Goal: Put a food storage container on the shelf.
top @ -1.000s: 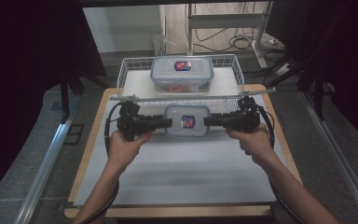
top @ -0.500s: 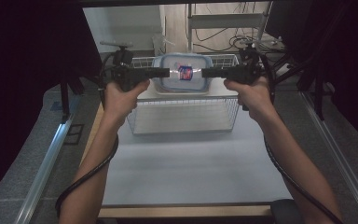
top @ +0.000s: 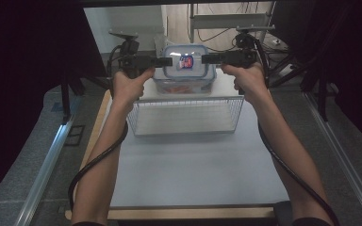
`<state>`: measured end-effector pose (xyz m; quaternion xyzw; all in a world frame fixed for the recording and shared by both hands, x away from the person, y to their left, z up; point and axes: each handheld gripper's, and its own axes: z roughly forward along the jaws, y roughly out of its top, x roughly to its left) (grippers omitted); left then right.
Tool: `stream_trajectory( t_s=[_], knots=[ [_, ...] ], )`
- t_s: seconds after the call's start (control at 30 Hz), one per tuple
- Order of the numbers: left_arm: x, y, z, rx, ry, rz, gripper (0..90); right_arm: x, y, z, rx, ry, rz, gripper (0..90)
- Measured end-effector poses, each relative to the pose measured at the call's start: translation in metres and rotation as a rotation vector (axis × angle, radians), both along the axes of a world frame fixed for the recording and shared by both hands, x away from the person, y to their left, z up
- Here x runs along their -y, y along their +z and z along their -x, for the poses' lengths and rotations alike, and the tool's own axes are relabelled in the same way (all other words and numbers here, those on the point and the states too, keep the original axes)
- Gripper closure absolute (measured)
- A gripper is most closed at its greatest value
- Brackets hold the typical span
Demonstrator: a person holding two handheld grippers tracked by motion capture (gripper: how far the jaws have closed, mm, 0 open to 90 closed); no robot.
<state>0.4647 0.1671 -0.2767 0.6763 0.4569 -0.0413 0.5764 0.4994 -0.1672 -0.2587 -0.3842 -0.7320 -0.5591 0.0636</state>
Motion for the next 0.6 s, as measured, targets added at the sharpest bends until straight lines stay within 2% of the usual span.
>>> stream_trajectory(
  t_s=[0.1,0.2,0.33,0.37,0.47,0.6],
  knots=[
    [0.002,0.001,-0.002,-0.005,0.013,-0.008,50.2,0.000,-0.002,-0.004,-0.013,-0.004,-0.017,55.9],
    [0.005,0.001,-0.006,-0.028,0.024,-0.037,44.7,-0.002,-0.004,-0.007,-0.001,-0.033,-0.005,52.5],
    [0.007,-0.003,-0.013,-0.048,0.034,0.000,39.4,-0.007,-0.005,-0.010,0.010,-0.055,0.016,48.7],
    [0.006,-0.003,-0.014,-0.048,0.033,-0.010,38.7,-0.008,-0.005,-0.012,0.014,-0.060,0.020,48.5],
    [0.006,-0.004,-0.016,-0.044,0.059,0.002,36.0,-0.010,-0.005,-0.014,0.025,-0.078,0.042,46.2],
    [0.004,-0.002,-0.015,-0.026,0.080,-0.016,33.9,-0.010,-0.005,-0.013,0.045,-0.080,0.040,45.2]
  ],
)
